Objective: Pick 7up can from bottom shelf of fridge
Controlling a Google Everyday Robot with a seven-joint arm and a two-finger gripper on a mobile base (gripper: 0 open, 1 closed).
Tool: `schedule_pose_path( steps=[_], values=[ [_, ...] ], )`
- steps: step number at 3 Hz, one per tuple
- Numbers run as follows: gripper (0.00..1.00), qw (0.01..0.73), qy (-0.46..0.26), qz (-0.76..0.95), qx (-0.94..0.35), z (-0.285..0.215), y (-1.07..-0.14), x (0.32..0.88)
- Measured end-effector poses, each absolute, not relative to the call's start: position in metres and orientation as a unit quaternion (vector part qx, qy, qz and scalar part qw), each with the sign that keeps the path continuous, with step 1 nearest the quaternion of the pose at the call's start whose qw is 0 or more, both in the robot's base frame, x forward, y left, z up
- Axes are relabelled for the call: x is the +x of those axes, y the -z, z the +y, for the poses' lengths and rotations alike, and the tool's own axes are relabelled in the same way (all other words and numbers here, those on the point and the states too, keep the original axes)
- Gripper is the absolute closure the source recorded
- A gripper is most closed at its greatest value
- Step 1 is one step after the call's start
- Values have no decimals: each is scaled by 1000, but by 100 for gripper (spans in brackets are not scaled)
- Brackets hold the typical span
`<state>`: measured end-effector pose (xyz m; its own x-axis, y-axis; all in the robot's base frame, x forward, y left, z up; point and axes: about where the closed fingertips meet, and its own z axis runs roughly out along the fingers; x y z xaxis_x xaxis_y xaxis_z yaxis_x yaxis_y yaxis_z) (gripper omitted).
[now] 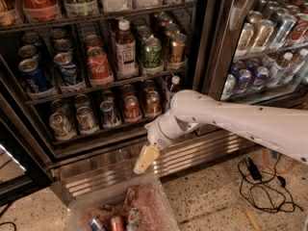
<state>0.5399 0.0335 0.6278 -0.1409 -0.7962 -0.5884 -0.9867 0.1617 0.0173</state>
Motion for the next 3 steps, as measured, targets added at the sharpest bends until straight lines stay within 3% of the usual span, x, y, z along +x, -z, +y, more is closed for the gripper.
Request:
schedule_pose_path(
  steps=[3],
  values=[
    [0,276,-239,741,-564,66,-596,548]
  ],
)
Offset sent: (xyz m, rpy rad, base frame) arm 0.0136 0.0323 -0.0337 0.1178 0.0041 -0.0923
